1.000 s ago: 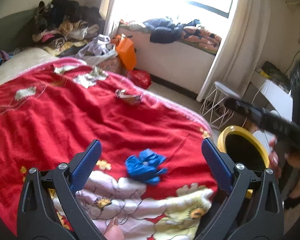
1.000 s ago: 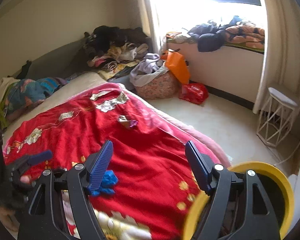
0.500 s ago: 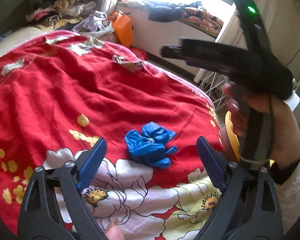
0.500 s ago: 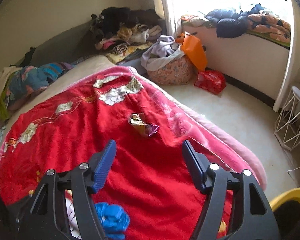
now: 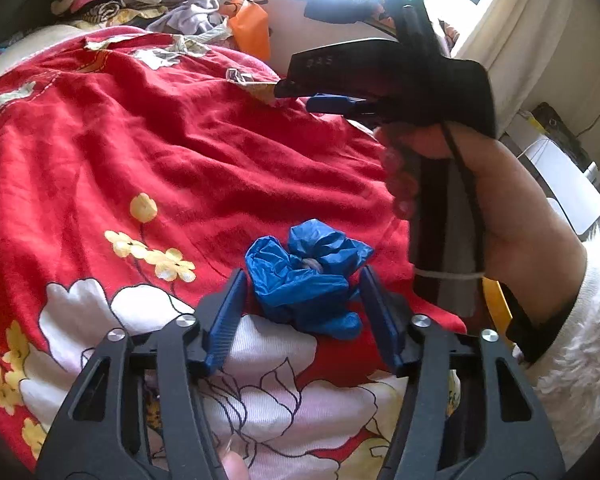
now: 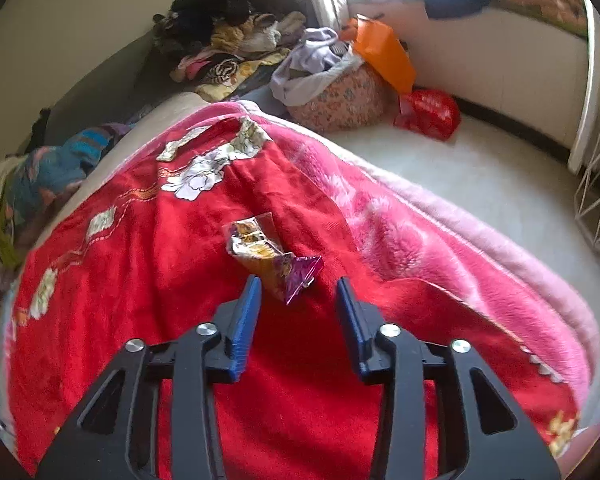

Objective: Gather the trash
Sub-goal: 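Grasp the blue glove with the left tool while the right tool grasps the purple-and-gold wrapper, then carry the blue glove and purple wrapper over the yellow bin with both tools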

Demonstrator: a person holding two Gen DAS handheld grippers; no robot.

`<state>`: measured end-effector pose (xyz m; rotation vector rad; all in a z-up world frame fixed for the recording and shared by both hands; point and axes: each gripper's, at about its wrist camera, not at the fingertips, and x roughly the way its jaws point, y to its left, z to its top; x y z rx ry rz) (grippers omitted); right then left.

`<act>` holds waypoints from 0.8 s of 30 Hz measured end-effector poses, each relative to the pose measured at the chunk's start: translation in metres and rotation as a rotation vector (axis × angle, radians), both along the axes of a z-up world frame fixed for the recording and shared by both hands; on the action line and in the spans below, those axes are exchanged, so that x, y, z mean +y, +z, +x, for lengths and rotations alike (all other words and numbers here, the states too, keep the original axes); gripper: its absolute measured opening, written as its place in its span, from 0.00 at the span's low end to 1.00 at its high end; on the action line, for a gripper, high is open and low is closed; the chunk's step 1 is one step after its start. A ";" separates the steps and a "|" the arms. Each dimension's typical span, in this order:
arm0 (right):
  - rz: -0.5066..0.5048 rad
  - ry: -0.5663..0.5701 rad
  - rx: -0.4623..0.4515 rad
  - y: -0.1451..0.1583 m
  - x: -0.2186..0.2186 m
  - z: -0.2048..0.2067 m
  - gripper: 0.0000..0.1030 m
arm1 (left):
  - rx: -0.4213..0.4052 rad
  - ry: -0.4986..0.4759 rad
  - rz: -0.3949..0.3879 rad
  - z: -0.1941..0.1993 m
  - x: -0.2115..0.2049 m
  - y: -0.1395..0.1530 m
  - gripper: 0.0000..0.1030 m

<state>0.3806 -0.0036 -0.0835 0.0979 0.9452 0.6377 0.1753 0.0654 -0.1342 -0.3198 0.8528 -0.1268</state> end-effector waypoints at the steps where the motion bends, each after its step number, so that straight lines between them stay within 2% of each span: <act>1: 0.006 -0.001 0.006 -0.001 0.000 0.001 0.26 | 0.001 0.000 0.000 0.000 0.000 -0.001 0.43; 2: 0.012 0.002 0.013 -0.002 0.001 0.001 0.18 | 0.001 0.001 0.000 0.000 0.000 -0.001 0.39; 3: 0.009 0.003 0.010 -0.002 0.001 0.001 0.14 | 0.001 0.000 -0.004 0.000 0.001 -0.001 0.34; 9: 0.051 0.003 -0.042 0.015 -0.013 -0.016 0.12 | -0.011 -0.006 -0.003 -0.002 0.000 0.001 0.14; 20: 0.063 -0.063 -0.194 0.064 -0.082 -0.066 0.12 | -0.093 -0.007 -0.011 -0.008 -0.007 0.035 0.08; 24: 0.078 -0.099 -0.206 0.073 -0.110 -0.079 0.12 | -0.126 -0.012 -0.009 -0.009 -0.012 0.050 0.08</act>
